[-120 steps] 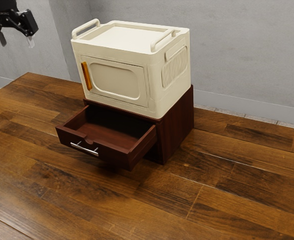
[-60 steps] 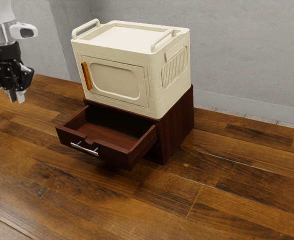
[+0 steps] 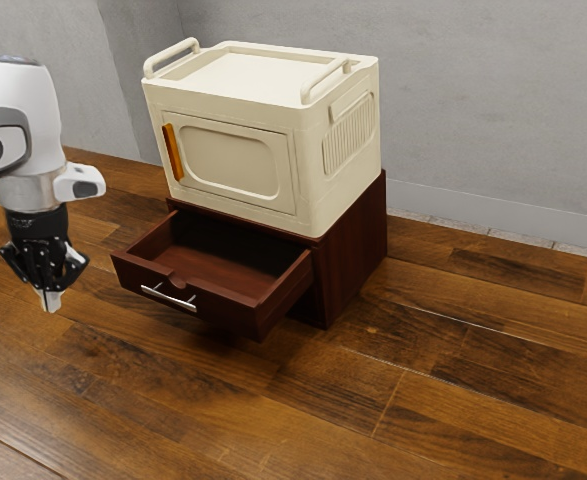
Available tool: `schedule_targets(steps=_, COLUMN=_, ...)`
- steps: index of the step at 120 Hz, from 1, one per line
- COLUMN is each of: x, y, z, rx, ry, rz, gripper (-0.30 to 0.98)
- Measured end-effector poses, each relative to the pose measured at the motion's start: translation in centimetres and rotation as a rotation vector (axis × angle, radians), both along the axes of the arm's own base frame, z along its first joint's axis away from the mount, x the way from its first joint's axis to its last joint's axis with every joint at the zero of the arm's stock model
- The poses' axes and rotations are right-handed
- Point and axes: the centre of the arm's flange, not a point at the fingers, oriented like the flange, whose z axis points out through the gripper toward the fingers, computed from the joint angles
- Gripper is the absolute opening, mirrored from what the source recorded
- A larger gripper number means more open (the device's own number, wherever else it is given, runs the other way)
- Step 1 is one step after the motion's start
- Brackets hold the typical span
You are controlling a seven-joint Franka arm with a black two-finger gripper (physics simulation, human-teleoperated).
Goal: Push the drawer handle with one arm to close the drawer
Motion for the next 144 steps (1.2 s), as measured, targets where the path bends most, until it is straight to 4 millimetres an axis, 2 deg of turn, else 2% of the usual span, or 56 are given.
schedule_targets(steps=9, x=0.9, y=0.0, z=-1.9, rx=0.004, ry=-0.021, rz=0.006, gripper=-0.09)
schedule_targets(steps=26, x=4.0, y=0.6, z=-5.7, rx=0.019, ry=-0.053, rz=0.020, gripper=-0.10)
schedule_targets(steps=41, x=6.3, y=1.0, z=-7.7, rx=0.036, ry=-0.113, rz=0.021, gripper=-0.10)
schedule_targets(steps=56, x=7.8, y=0.5, z=-8.1, rx=0.056, ry=-0.190, rz=-0.004, gripper=-0.10)
schedule_targets(steps=63, x=8.2, y=-0.5, z=-8.1, rx=0.058, ry=-0.217, rz=-0.028, gripper=-0.10)
schedule_targets(steps=73, x=8.5, y=-2.0, z=-8.0, rx=0.057, ry=-0.246, rz=-0.061, gripper=-0.10)
schedule_targets(steps=99, x=9.1, y=-3.9, z=-8.4, rx=0.055, ry=-0.274, rz=-0.096, gripper=-0.10)
schedule_targets(steps=133, x=11.2, y=-3.9, z=-10.3, rx=0.093, ry=-0.317, rz=-0.128, gripper=-0.10)
schedule_targets(steps=144, x=11.8, y=-4.2, z=-10.4, rx=0.108, ry=-0.356, rz=-0.156, gripper=-0.10)
